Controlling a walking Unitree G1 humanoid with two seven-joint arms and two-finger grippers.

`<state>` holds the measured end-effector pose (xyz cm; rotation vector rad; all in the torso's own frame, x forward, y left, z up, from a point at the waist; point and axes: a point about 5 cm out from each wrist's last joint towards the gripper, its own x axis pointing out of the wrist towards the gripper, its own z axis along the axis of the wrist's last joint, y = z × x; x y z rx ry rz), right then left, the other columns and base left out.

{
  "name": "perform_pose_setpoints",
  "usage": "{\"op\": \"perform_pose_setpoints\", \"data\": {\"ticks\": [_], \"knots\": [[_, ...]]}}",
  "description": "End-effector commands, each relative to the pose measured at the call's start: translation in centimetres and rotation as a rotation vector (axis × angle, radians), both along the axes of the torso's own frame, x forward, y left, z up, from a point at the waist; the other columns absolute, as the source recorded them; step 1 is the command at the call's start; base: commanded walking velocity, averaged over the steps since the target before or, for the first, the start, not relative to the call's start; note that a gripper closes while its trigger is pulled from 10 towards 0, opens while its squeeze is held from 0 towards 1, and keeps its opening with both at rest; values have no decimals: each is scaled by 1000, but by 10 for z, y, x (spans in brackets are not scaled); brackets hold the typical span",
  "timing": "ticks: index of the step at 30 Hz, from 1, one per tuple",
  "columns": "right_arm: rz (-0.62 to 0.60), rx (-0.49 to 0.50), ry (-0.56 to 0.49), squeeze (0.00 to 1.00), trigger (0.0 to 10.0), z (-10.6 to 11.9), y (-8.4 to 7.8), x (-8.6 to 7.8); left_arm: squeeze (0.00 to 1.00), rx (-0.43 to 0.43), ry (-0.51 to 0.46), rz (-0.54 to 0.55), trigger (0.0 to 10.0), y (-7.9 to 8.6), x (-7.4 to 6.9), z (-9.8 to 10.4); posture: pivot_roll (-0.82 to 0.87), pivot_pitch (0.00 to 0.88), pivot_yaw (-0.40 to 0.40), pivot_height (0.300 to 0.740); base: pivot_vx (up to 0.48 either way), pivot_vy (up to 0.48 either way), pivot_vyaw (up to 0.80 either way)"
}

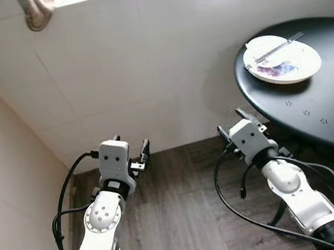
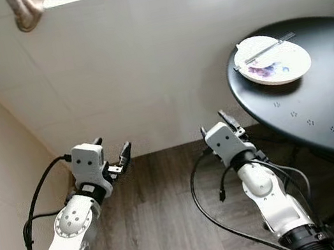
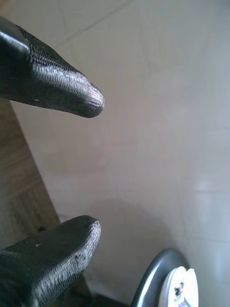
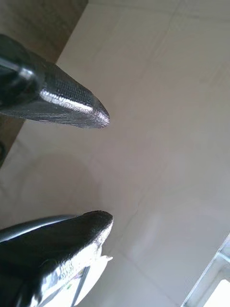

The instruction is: Kitchen organization

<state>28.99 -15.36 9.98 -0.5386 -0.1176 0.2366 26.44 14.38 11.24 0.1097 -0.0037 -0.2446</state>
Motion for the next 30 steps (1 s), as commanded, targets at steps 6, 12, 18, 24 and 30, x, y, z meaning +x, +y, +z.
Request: {"op": "perform_pose_setpoints", "data": {"ticks": [6,12,18,24,30], "knots": [[10,-11,-23,0,10000,3,2,3,0,0,8,9,10000,1,1,-4,-158,10,12,740,338,0,0],[12,-12,-25,0,10000,3,3,3,0,9,-4,-25,10000,-3,2,-2,-161,10,18,740,331,0,0],[-2,14,-9,0,10000,2,2,3,0,14,-8,-28,10000,-3,2,-2,-160,17,19,740,328,0,0],[-11,17,-1,0,10000,1,1,5,0,16,-9,-26,10000,-2,2,-2,-156,21,19,740,86,0,-800],[-8,7,-11,0,10000,2,2,5,0,20,-9,-28,10000,-3,2,-2,-155,24,19,740,0,0,-267]]}}
